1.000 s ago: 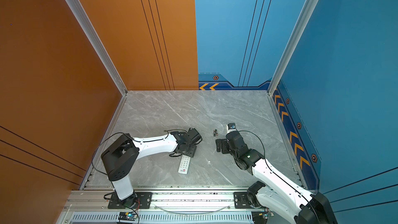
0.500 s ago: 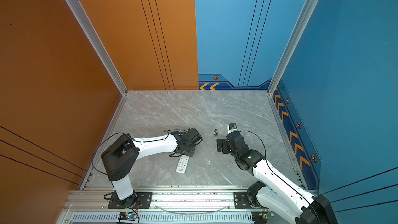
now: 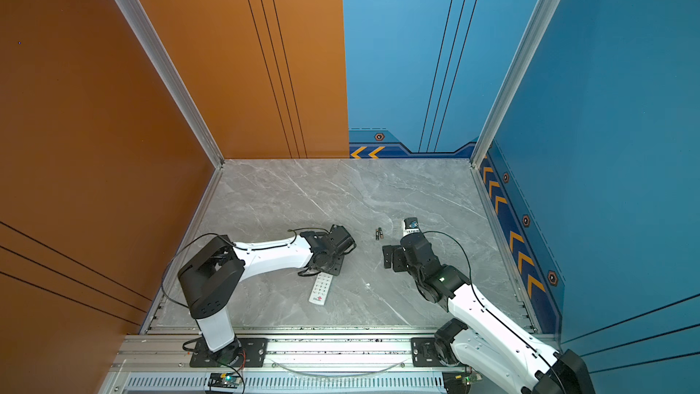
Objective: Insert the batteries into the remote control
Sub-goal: 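Close the left gripper on the white remote's end and lift it, then raise the remote upright between the grippers and close the right gripper on its lower end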
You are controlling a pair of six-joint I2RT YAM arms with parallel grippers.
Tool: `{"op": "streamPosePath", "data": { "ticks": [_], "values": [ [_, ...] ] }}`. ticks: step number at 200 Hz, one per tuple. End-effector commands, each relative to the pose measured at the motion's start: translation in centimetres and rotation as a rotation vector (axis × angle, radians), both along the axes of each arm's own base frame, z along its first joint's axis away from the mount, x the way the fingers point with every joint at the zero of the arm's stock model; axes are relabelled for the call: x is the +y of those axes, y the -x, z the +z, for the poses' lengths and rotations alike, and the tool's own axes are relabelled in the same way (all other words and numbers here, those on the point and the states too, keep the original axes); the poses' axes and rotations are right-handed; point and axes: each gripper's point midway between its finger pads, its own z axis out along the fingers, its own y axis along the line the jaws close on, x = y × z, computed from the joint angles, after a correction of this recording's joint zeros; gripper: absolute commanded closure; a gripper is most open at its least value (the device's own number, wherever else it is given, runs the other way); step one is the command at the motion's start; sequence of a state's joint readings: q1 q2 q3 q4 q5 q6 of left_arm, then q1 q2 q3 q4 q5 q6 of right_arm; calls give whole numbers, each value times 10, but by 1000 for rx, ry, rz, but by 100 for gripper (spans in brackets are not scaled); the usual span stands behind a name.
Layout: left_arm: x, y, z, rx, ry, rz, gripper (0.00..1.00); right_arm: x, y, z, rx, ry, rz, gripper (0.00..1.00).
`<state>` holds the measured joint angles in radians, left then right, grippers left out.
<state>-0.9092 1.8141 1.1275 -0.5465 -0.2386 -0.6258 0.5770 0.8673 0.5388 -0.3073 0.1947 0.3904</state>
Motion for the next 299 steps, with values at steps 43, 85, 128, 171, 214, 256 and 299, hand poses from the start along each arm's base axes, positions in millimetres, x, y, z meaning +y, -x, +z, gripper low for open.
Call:
{"op": "streamPosePath", "data": {
  "ticks": [43, 85, 128, 171, 214, 256, 299],
  "values": [
    [-3, -7, 35, -63, 59, -21, 89, -6, 6, -1, 10, 30, -9, 0],
    [-2, -10, 41, -79, 175, 0, 93, -4, 5, 4, 5, 13, -7, 0],
    [4, -13, 56, -125, 324, 17, 98, 11, 7, 26, -64, -89, 74, 0],
    [19, -17, 87, -224, 418, 24, 99, 37, 16, 52, -125, -244, 221, 0],
    [25, -19, 135, -353, 582, -4, 99, 81, 33, 77, -183, -451, 465, 0],
    [27, -8, 195, -496, 746, -98, 100, 110, 51, 94, -209, -559, 662, 0],
    [22, 10, 244, -600, 921, -200, 100, 137, 68, 106, -224, -616, 807, 0]
  ]
}}
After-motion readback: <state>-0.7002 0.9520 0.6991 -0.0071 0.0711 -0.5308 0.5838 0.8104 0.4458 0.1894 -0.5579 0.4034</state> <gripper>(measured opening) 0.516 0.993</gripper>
